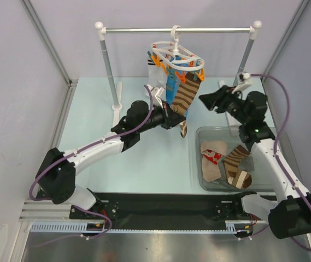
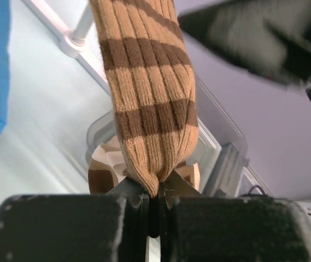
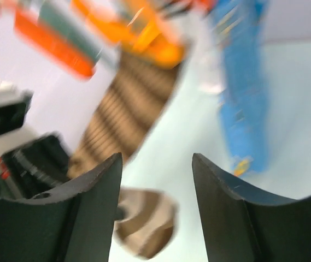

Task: Remove the socks clipped to the hanger

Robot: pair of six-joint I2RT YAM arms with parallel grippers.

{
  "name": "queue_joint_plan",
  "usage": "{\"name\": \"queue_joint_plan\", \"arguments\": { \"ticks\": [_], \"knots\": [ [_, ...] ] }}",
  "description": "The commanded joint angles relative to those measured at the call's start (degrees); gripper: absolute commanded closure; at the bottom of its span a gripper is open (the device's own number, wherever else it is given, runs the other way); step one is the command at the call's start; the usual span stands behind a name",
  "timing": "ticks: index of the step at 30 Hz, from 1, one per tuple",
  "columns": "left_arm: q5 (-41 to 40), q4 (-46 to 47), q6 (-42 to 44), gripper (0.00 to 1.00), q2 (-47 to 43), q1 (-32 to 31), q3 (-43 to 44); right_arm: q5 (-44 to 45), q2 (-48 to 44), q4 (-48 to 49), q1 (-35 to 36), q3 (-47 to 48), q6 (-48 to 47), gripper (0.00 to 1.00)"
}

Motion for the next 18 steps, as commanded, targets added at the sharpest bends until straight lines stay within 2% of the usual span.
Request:
{"name": "queue_joint_plan", "arguments": {
  "ticks": [1,6,11,15,18],
  "knots": [
    [5.94,0.88,-0.71,1.0,-2.55,0.84,0.15,-5.92,-3.6,-0.55,-6.61,3.73,-3.24,0.42],
    [7.87,-0.26,0.08,1.0,-1.06,1.01,1.21,-10.05,1.91,-0.11,-11.8,9.69,-6.05,0.43],
    [7.35,-1.66,0.43,1.0,0.44,1.28,1.73,-15.05,5.54,-0.29,-12.42,14.81,-6.14,0.45],
    [7.78,-2.9,0.79,1.0,1.93,2.68,2.52,-12.53,6.42,2.0,-12.33,15.59,-8.94,0.56],
    [8.14,-2.81,0.79,1.0,2.2,3.21,2.79,-12.69,10.36,1.21,-12.42,18.4,-12.19,0.56]
  ]
}}
